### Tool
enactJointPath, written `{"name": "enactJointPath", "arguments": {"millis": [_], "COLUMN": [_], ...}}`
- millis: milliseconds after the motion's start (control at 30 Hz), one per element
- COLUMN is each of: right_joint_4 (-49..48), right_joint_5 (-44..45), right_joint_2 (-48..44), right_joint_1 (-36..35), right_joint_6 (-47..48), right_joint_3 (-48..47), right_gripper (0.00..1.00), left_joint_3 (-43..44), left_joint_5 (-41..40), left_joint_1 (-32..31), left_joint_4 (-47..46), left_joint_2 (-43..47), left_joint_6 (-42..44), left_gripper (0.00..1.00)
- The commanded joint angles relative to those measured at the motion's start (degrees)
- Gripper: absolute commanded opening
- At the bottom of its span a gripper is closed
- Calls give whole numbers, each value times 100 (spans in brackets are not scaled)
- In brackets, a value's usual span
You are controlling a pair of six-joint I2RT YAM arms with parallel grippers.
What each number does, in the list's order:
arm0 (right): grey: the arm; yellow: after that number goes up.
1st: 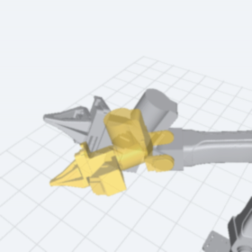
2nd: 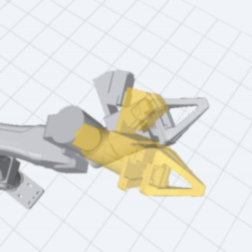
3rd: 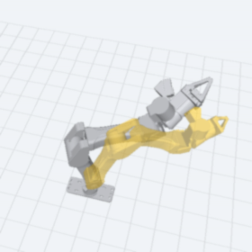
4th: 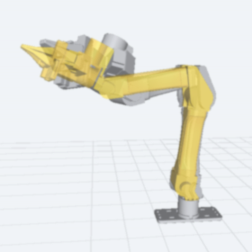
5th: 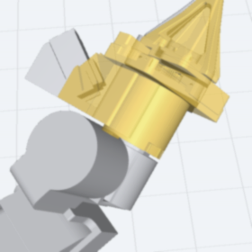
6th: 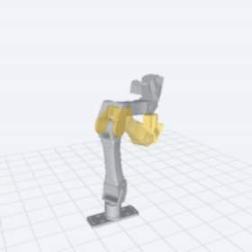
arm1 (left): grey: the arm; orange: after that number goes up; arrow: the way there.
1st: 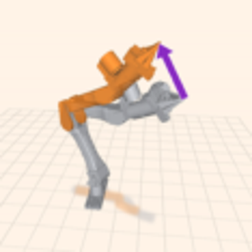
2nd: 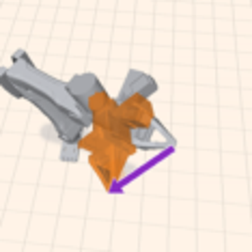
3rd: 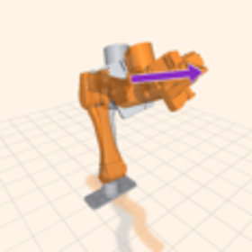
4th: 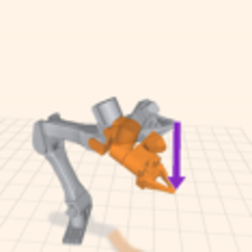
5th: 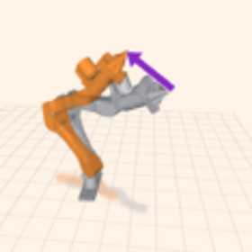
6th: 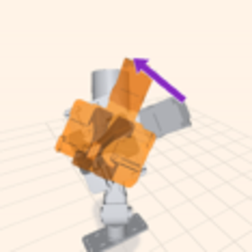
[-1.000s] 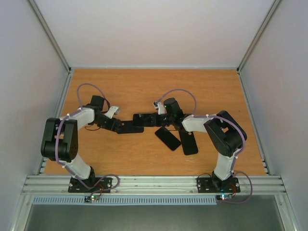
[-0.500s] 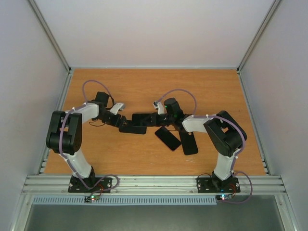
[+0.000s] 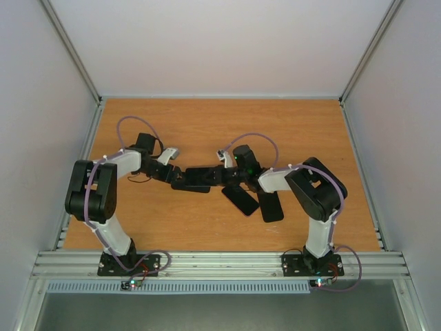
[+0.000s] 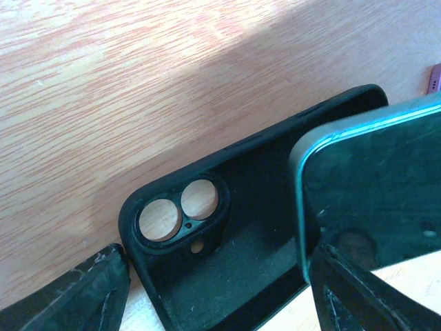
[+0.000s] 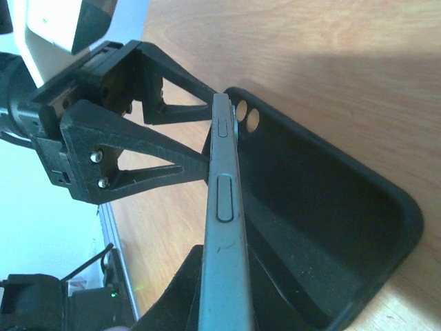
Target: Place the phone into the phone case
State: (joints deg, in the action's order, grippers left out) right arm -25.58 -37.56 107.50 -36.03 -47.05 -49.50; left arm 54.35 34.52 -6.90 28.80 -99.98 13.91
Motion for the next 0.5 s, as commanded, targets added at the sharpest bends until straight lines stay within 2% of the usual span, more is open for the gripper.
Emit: {"name": "enactJointPath", "arguments": {"millis": [0, 267, 467], "right_joint_4": [-869, -503, -321], "right_joint_5": [-401, -145, -269], "right_joint_2": [190, 327, 630], "right_joint_1": [-99, -156, -167], "right_joint_6": [-451, -610, -877], "right_joint_3": [-80, -349, -673], "right_gripper": [1, 1, 1], "left_joint_3": [-151, -265, -333], "left_joint_5": [44, 90, 116], "left_joint_1": [-38, -40, -39], "left_joint_4": [-15, -71, -101], "left_joint_2": [45, 142, 196], "left_joint_6": [-3, 48, 68], "left_gripper": [72, 72, 71]}}
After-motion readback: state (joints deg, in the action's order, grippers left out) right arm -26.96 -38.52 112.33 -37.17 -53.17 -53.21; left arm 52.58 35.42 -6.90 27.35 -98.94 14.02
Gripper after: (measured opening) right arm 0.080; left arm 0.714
